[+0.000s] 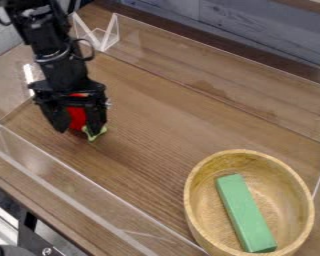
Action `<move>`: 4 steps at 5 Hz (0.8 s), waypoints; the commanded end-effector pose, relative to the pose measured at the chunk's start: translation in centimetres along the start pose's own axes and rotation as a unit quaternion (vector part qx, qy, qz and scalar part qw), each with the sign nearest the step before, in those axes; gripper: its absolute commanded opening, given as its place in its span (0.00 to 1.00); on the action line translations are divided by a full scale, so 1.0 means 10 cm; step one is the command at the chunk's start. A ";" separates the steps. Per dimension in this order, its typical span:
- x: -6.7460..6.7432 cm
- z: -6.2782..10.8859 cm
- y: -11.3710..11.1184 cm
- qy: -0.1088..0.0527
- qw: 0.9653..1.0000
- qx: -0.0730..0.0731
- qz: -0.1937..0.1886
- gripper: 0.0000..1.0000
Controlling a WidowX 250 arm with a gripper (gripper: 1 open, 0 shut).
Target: Move the red object to the left side of the table
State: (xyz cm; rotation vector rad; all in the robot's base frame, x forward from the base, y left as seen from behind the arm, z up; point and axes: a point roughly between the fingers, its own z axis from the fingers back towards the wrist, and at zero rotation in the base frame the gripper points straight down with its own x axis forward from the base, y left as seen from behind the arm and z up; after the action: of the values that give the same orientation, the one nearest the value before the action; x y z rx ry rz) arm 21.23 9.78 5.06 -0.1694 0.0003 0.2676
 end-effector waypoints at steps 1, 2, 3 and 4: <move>-0.02 0.17 0.04 -0.024 0.999 0.005 0.032 1.00; -0.08 0.22 0.08 -0.026 0.998 0.003 0.064 1.00; -0.01 0.17 0.16 -0.025 0.996 0.003 0.086 1.00; 0.07 0.11 0.23 -0.025 0.994 0.004 0.107 1.00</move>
State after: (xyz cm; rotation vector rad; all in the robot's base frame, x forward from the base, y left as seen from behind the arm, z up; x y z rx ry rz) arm 20.65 11.63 4.77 -0.1739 0.0135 0.4810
